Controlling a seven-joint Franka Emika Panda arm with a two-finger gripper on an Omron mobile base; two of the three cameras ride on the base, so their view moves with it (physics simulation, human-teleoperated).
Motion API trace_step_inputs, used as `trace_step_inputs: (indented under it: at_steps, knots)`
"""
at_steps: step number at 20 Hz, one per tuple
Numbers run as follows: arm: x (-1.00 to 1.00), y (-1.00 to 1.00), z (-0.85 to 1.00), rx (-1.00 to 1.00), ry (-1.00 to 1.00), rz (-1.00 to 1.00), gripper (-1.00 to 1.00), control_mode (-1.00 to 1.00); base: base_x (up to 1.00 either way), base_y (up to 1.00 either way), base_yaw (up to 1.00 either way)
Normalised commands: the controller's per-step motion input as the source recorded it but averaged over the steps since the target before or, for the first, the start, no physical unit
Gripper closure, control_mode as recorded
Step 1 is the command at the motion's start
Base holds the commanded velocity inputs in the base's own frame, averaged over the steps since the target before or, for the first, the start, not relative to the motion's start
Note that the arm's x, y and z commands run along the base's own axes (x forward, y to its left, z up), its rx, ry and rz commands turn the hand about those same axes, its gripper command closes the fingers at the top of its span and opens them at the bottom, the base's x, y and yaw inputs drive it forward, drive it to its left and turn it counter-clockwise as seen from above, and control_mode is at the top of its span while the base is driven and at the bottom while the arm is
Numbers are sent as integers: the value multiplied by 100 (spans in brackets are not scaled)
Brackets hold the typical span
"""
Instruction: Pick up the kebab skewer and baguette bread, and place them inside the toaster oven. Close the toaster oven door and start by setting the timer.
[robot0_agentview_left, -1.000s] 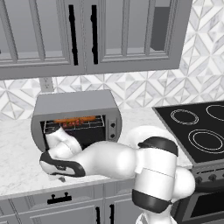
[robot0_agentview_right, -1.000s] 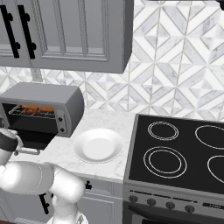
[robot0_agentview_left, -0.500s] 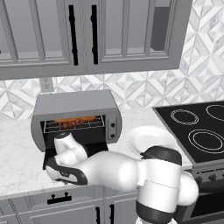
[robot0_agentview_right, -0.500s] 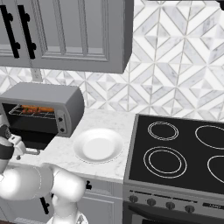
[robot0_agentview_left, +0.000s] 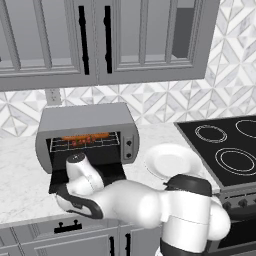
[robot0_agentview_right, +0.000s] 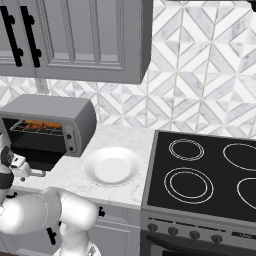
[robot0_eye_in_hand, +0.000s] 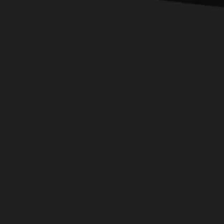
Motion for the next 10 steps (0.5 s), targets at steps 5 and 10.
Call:
trace_step_inputs:
  at_steps: [5, 10]
  knots:
    - [58, -22, 0, 2, -16, 0, -100, -100, 0, 0, 0]
    - [79, -33, 4, 4, -12, 3, -100, -100, 0, 0, 0]
